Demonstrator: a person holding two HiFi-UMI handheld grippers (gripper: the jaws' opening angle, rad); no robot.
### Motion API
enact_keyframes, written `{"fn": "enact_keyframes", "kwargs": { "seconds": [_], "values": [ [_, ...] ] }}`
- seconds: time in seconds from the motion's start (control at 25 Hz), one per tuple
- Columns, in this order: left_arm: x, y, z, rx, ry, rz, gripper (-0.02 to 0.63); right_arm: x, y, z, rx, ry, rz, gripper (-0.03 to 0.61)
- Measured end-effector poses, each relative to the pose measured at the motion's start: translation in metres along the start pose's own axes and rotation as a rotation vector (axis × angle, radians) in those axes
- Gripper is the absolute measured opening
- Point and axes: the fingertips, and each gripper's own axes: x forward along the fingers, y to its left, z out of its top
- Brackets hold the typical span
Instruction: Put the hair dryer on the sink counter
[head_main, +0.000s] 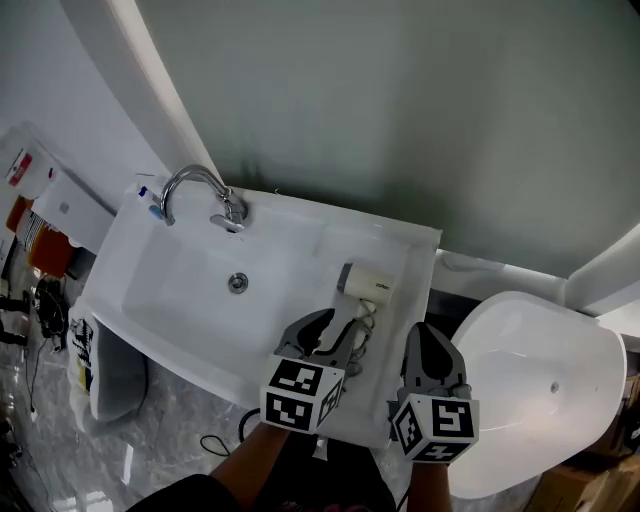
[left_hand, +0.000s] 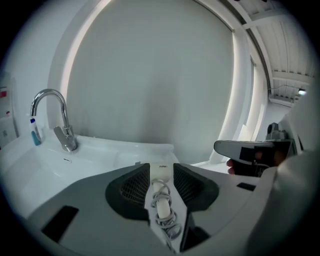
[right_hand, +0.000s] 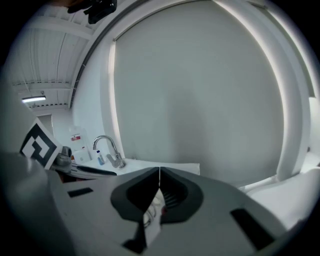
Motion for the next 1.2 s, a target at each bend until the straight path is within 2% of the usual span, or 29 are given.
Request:
{"fn": "enact_keyframes", "kwargs": {
  "seconds": [0.2, 0.48, 0.76, 1.2],
  "values": [
    [-0.031, -0.001, 0.032, 0.018, -0.091, 0.020, 0.087, -0.022, 0.014, 0.030, -0.028, -0.053, -0.018, 0.021],
    [-0.066, -0.006, 0.075, 0.048, -0.198, 0.017, 0.035, -0.047, 0.031, 0.073, -0.064, -0.151, -0.033, 0.021],
    [-0.093, -0.016, 0.120, 0.101, -0.313, -0.022, 0.020, -0.058, 0.047, 0.113, -0.106, -0.229, -0.052, 0.021],
    [-0.127, -0.019, 0.171, 0.166, -0.453, -0.045, 0.020, -0.070, 0.056, 0.148, -0.134, -0.318, -0.085, 0.021]
  ]
}}
